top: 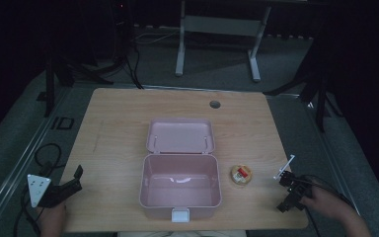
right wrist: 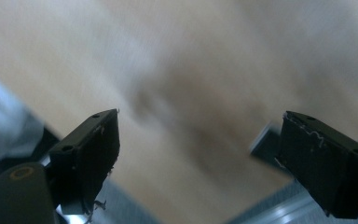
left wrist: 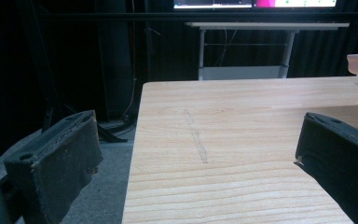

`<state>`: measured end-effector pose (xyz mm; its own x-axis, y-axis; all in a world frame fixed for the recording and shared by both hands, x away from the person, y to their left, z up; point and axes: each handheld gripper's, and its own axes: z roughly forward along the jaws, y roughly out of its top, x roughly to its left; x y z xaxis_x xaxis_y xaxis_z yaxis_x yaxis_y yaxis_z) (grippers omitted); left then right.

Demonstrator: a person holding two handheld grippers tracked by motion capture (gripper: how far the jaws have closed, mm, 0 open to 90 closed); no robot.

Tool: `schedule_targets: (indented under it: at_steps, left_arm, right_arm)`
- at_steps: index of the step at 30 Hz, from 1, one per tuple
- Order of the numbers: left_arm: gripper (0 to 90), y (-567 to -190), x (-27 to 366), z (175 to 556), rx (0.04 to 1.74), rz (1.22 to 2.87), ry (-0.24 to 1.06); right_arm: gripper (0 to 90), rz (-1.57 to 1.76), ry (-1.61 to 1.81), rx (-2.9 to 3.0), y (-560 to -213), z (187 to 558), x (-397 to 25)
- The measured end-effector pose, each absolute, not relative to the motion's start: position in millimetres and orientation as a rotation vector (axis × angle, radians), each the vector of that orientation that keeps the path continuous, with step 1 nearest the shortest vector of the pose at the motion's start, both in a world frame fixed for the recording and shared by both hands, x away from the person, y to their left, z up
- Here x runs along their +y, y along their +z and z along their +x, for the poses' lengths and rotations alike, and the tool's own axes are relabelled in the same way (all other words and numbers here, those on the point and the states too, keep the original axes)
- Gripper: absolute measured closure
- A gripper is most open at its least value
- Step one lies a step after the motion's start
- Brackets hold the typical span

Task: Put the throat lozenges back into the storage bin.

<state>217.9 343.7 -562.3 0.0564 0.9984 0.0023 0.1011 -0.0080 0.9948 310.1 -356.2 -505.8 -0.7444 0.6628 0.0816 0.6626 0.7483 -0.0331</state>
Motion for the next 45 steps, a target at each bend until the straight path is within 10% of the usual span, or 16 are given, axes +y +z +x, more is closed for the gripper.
schedule_targets:
  at_steps: [45]
  left_arm:
    - [0.4,-562.4,344.8,217.9,1.233,1.311,1.111]
  right_arm:
    - [12.8,-0.848,0.107,-2.925,-491.1,375.5,-274.3]
